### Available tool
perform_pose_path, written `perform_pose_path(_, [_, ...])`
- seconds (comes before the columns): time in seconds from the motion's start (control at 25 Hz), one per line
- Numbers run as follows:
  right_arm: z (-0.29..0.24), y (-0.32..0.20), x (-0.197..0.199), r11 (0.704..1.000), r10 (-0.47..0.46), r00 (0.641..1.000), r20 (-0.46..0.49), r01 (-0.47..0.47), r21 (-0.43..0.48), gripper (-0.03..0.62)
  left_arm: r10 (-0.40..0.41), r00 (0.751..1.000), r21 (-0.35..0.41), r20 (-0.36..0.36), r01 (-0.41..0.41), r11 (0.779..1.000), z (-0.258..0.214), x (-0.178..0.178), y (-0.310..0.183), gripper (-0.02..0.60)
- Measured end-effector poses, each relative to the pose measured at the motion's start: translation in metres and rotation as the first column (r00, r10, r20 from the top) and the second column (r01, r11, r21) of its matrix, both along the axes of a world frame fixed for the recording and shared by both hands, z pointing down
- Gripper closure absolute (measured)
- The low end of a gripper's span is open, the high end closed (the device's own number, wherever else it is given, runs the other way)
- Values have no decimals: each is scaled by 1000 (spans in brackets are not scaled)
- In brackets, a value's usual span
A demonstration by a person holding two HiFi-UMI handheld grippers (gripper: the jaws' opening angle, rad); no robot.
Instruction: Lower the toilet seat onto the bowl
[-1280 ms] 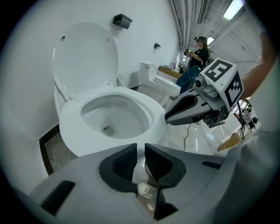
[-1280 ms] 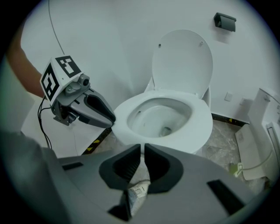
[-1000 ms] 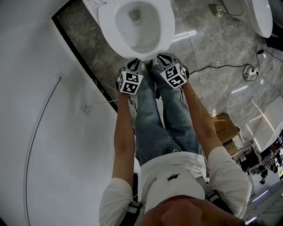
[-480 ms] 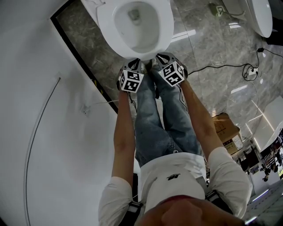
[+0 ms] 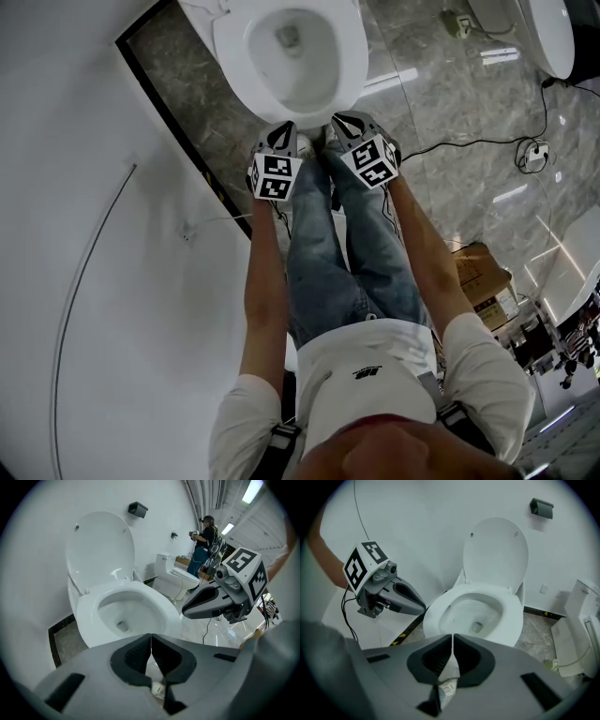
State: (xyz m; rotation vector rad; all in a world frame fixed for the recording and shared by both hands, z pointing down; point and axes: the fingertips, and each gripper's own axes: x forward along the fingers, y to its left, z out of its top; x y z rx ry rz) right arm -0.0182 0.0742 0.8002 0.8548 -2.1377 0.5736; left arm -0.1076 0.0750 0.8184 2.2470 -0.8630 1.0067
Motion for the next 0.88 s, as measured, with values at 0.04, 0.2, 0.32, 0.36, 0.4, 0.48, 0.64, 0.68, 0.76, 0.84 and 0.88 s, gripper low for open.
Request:
perform_pose_path(0.04, [-7, -2, 0, 1000, 4, 1000, 3, -4, 15, 557, -6, 1000, 13, -4, 6, 1000, -7, -2, -2, 552])
perform_pose_path(0.2, [-33, -13, 6, 997, 38, 999, 27, -40, 72, 560, -24, 1000, 65, -16, 25, 998, -34, -7, -8, 552])
perform_pose_path(0.32, [-54, -19, 12, 992, 60, 997, 44, -64, 107, 563, -31, 999, 102, -30, 34, 994, -56, -7, -13, 552])
perform_pose_path(0.36, [-61, -20, 13, 991, 61, 997, 49, -67, 120, 563, -34, 999, 114, -36, 38, 993, -63, -6, -14, 552])
perform_pose_path(0.4, [-69, -22, 13, 989, 60, 997, 55, -67, 134, 565, -37, 998, 125, -42, 42, 991, -70, -6, -15, 552])
perform_pose_path(0.48, [-86, -25, 13, 984, 58, 996, 70, -69, 165, 565, -42, 998, 153, -51, 49, 987, -86, -6, -20, 552])
perform_pose_path(0.64, [-117, -34, 15, 969, 83, 989, 126, -110, 221, 565, -44, 996, 222, -72, 59, 973, -121, -7, -35, 552])
perform_pose_path(0.68, [-124, -36, 16, 965, 88, 987, 133, -117, 232, 565, -46, 996, 233, -78, 63, 970, -128, -7, -37, 552])
perform_pose_path(0.76, [-136, -38, 17, 960, 91, 986, 137, -124, 251, 565, -51, 995, 252, -86, 71, 965, -141, -8, -40, 552])
perform_pose_path(0.84, [-146, -38, 19, 956, 90, 987, 137, -123, 265, 565, -54, 994, 267, -93, 77, 961, -153, -9, -41, 552])
perform_pose_path(0.88, [-152, -38, 19, 955, 87, 987, 137, -122, 271, 565, -55, 994, 274, -96, 80, 958, -158, -8, -42, 552])
